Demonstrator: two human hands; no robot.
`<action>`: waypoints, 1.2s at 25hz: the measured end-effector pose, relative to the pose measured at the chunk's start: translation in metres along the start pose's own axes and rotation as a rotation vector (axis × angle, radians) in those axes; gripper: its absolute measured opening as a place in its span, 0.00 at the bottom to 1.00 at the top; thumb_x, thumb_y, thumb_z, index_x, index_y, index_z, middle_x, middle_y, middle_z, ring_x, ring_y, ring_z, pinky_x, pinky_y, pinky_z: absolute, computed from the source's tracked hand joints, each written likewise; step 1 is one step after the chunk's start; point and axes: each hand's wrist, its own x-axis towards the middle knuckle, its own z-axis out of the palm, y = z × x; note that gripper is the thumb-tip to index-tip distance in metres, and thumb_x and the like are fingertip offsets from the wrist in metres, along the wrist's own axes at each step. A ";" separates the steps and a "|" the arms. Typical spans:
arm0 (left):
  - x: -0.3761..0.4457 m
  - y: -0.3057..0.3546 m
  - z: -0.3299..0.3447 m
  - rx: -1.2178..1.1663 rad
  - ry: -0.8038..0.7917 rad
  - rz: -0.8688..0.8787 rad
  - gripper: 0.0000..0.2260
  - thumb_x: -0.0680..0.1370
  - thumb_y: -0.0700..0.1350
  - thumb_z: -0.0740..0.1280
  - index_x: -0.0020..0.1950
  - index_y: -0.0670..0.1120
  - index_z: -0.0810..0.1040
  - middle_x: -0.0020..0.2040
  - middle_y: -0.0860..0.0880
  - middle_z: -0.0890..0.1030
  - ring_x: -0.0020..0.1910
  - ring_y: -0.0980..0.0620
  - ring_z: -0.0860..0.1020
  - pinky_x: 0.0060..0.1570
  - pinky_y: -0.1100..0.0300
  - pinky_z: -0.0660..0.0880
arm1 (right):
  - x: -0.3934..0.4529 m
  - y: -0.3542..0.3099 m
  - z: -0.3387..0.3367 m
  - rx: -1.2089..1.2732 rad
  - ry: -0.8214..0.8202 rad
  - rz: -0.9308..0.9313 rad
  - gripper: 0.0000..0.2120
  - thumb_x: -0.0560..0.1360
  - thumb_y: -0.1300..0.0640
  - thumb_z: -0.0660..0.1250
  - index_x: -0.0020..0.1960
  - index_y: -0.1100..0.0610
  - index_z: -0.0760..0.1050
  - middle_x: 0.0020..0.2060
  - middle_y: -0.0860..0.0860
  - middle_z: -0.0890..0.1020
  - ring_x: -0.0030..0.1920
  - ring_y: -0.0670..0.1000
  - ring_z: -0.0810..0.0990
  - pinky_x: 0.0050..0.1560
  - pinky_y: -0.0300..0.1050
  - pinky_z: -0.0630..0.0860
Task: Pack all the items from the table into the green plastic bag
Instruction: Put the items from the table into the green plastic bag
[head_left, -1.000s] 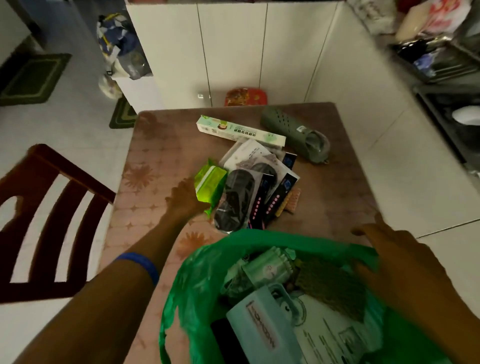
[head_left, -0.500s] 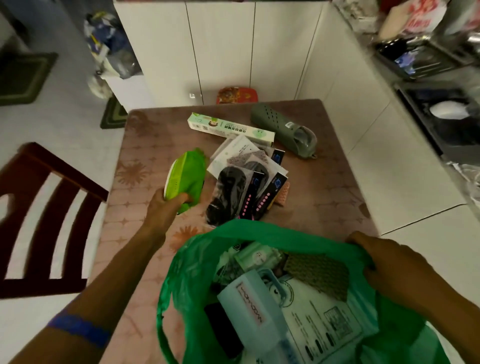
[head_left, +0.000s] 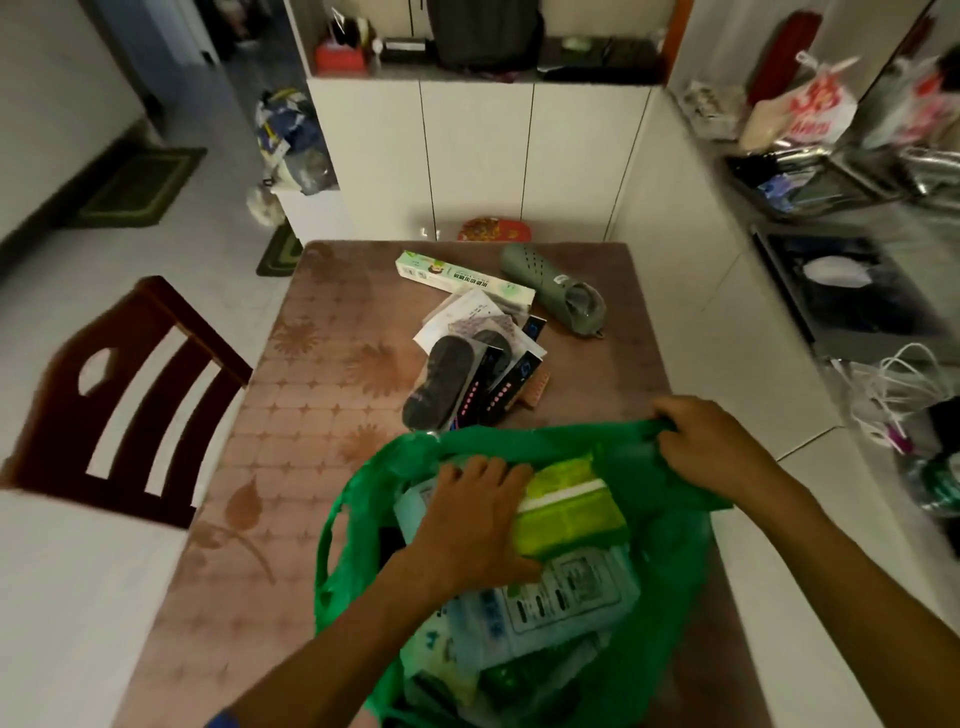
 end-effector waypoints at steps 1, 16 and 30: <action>-0.003 0.001 0.007 -0.017 0.002 -0.019 0.42 0.66 0.71 0.63 0.74 0.53 0.56 0.70 0.48 0.65 0.66 0.46 0.64 0.66 0.46 0.59 | -0.001 0.002 0.000 -0.016 -0.006 -0.010 0.16 0.73 0.65 0.60 0.34 0.46 0.66 0.39 0.53 0.77 0.38 0.54 0.76 0.30 0.40 0.65; 0.076 -0.123 -0.040 -0.352 0.538 -0.288 0.17 0.74 0.54 0.66 0.60 0.49 0.75 0.55 0.46 0.80 0.48 0.47 0.79 0.47 0.50 0.79 | 0.103 -0.100 0.053 0.240 -0.058 -0.123 0.12 0.72 0.52 0.68 0.54 0.47 0.73 0.51 0.48 0.79 0.45 0.48 0.79 0.48 0.53 0.80; 0.207 -0.184 0.065 -0.409 0.034 -0.423 0.31 0.70 0.57 0.70 0.67 0.44 0.66 0.63 0.43 0.73 0.55 0.42 0.76 0.46 0.54 0.74 | 0.187 -0.079 0.121 0.482 -0.026 0.165 0.05 0.73 0.55 0.66 0.49 0.50 0.74 0.45 0.47 0.78 0.46 0.50 0.78 0.50 0.54 0.79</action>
